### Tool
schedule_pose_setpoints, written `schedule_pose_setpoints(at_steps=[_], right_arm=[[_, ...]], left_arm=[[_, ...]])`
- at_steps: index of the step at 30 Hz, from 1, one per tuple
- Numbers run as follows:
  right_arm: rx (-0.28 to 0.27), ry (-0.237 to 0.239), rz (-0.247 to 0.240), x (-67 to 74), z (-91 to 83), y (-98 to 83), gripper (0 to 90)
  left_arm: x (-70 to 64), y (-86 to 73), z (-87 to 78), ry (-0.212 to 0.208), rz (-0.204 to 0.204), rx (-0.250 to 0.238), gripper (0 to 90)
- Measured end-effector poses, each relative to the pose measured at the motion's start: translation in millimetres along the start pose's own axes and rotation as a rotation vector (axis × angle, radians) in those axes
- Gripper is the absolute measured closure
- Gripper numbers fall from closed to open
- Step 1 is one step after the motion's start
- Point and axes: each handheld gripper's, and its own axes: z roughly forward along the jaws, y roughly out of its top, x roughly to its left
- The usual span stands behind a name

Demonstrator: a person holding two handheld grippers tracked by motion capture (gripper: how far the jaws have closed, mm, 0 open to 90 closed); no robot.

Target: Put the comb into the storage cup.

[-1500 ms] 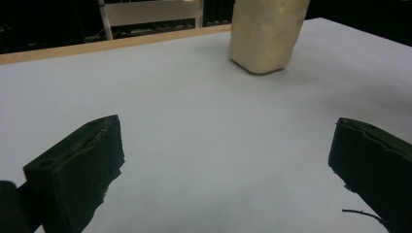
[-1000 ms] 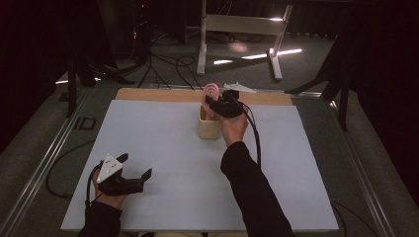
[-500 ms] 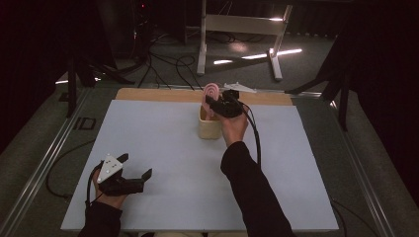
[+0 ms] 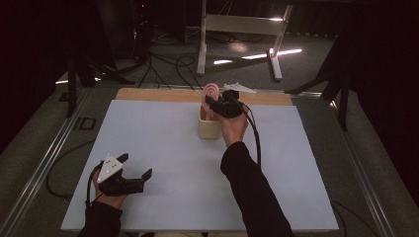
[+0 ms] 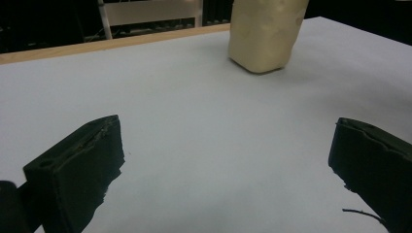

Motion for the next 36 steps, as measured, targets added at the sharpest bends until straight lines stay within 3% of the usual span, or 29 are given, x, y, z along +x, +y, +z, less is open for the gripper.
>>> schedule_pose_setpoints(at_steps=[24, 36], right_arm=[[-0.002, 0.001, 0.004, -1.5, -0.2, -0.2, 63.6], [0.008, -0.036, 0.009, -8.1, 0.2, -0.4, 61.8]], left_arm=[[0.0, -0.1, 0.0, 0.000, -0.003, -0.001, 0.1], [0.1, -0.1, -0.1, 0.000, -0.004, -0.002, 0.1]])
